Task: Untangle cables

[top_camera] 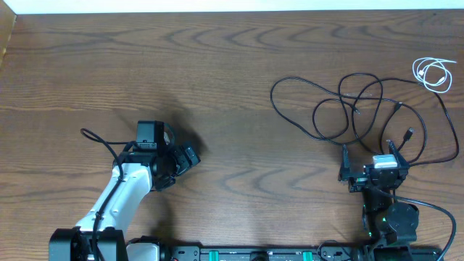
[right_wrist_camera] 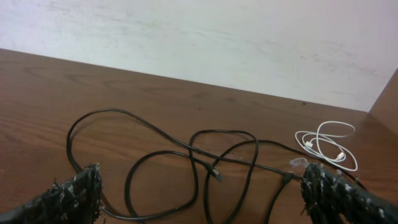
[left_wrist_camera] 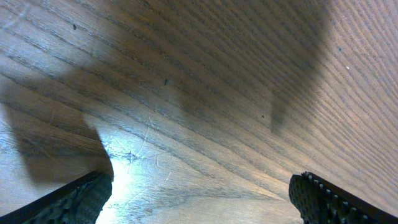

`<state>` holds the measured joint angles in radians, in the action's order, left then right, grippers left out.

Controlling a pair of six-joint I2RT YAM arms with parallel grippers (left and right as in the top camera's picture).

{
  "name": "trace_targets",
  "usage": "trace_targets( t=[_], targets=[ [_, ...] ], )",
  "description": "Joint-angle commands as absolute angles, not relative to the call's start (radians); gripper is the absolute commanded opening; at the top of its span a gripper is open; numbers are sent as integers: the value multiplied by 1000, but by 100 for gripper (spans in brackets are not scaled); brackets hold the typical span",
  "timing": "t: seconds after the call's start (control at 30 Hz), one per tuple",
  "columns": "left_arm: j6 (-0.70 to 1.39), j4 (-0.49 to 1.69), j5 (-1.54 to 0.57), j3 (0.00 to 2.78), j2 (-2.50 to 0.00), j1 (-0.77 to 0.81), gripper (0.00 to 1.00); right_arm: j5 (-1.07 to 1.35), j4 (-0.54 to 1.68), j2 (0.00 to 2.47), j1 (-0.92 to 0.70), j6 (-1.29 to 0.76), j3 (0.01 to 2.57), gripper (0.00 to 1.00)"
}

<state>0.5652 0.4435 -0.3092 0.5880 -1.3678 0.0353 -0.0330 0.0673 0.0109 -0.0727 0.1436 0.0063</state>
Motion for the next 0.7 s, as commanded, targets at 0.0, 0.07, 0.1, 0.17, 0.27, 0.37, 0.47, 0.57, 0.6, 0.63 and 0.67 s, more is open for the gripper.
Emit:
trace_targets(
  t=[0.0,0.07,0.1,0.17,0.27,0.37,0.47,0.57,0.6,0.63,0.67],
  targets=[
    [562,451,-275,564,-1368,32,98,-23,72,5,-82,158,5,99],
    [562,451,-275,564,-1346,32,98,-23,72,5,-82,158,5,99],
    [562,451,-275,564,-1327,32,98,-23,72,5,-82,158,5,99],
    [562,451,-275,564,-1279,32,98,-23,72,5,-82,158,5,99],
    [562,451,-275,564,-1189,32,98,-23,72,5,-82,158,5,99],
    [562,451,-275,564,-1073,32,98,-23,72,5,-82,158,5,99],
    [562,451,-275,564,-956,32,98,-23,72,5,-82,158,5,99],
    [562,452,-275,564,-825,32,98,-23,72,5,-82,158,5,99],
    [561,455,-270,564,-776,32,98,-23,72,5,-82,158,5,99],
    [561,461,-254,564,-712,31,98,-23,72,5,-82,158,5,99],
    [561,464,-248,564,-649,31,98,-23,72,5,-82,158,5,99]
  ],
)
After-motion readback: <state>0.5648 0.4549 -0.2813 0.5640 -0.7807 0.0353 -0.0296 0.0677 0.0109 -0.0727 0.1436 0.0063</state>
